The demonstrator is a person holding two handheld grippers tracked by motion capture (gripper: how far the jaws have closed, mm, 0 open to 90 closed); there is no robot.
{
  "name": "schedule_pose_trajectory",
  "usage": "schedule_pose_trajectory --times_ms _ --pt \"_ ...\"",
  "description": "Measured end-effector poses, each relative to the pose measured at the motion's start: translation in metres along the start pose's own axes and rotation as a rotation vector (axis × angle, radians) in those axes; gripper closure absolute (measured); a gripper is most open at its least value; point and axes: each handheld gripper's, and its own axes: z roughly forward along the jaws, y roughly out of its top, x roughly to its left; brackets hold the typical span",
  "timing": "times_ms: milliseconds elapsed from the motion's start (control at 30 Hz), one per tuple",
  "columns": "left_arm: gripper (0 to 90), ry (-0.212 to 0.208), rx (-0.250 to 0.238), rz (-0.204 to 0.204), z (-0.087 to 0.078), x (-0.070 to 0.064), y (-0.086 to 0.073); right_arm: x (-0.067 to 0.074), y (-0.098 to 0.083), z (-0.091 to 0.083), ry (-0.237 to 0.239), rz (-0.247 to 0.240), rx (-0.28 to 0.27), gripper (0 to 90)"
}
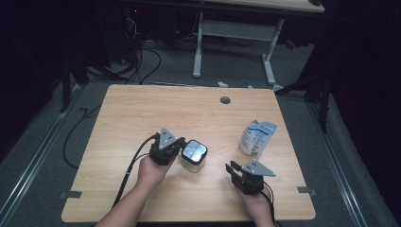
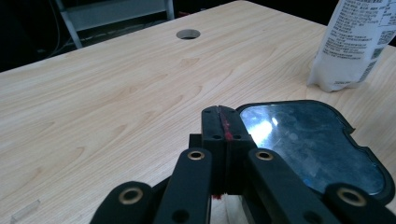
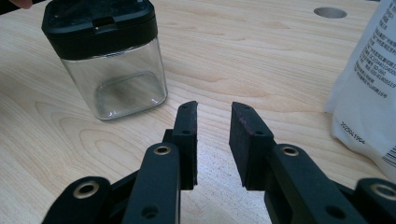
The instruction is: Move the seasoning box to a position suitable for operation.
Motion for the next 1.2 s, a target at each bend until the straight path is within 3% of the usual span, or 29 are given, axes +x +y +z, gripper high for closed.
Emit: schedule_pose_trajectory --times_ms 200,567,1200 --pt "89.8 0.001 -0.007 0.001 0.0002 0.0005 -0.0004 0.0023 -0.0002 -0.0012 0.001 -0.027 -0.004 68.6" --pt "89.8 0.001 -0.011 0.008 -0.0005 0.0015 -0.0009 0.002 -0.0008 -0.0013 0.004 -0.027 -0.004 68.0" --pt "89.9 -0.005 -0.027 -0.021 -0.0013 0.0051 -0.0019 0.0045 -0.0021 -0.0002 0.012 -0.035 0.003 68.0"
